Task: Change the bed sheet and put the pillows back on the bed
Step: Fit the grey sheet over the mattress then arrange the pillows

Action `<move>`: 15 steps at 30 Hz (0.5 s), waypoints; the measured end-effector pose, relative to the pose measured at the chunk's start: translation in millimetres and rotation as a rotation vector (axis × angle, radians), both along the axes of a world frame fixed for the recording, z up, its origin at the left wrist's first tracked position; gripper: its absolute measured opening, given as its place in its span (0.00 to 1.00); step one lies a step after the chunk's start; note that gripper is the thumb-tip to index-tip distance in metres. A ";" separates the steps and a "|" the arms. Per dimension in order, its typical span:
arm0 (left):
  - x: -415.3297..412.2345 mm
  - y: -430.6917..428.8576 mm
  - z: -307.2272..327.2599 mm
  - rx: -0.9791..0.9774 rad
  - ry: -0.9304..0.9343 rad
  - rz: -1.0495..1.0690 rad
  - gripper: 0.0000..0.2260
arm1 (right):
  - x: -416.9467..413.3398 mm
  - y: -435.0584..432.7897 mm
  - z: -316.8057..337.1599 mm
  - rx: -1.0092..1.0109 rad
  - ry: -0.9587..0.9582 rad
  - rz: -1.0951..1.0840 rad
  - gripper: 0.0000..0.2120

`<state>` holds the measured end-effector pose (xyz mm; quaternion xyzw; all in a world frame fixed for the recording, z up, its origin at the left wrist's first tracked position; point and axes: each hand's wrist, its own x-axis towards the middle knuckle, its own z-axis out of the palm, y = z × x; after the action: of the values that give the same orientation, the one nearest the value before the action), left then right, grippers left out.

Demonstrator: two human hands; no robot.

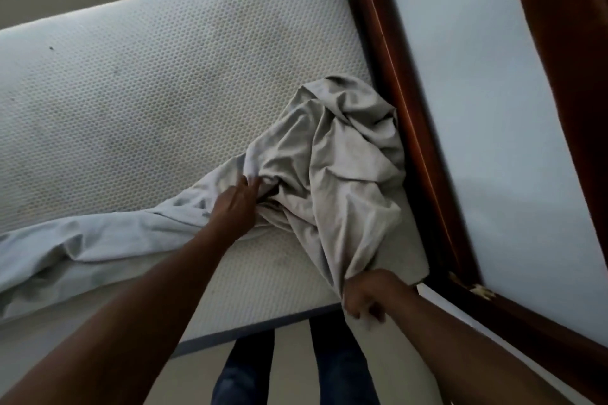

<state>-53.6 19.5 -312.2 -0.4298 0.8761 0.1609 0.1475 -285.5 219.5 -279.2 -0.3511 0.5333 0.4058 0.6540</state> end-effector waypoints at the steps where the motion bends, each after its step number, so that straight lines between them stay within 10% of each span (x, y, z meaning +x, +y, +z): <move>1: 7.3 11.1 0.4 -0.042 0.090 -0.027 0.26 | -0.4 -7.4 3.9 -0.065 0.012 -0.092 0.19; 4: 23.4 47.3 16.3 0.049 0.112 -0.102 0.12 | -9.7 -61.7 23.9 -0.498 0.004 -0.144 0.12; 8: 17.6 31.0 47.1 0.715 -0.378 -0.272 0.08 | -28.4 -167.6 42.0 -1.041 0.133 -0.297 0.11; 10: 11.4 7.9 46.2 0.936 -0.301 -0.330 0.09 | -37.2 -214.9 37.7 -1.215 0.201 -0.238 0.12; 15: 22.6 -66.5 15.7 0.228 0.161 0.454 0.05 | -56.2 -309.3 3.0 -1.358 0.253 -0.187 0.20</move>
<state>-31.1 -47.0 -296.5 -0.5819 0.7424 0.3211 0.0849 -341.8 -89.7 -276.2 -0.5849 0.7692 -0.0379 0.2547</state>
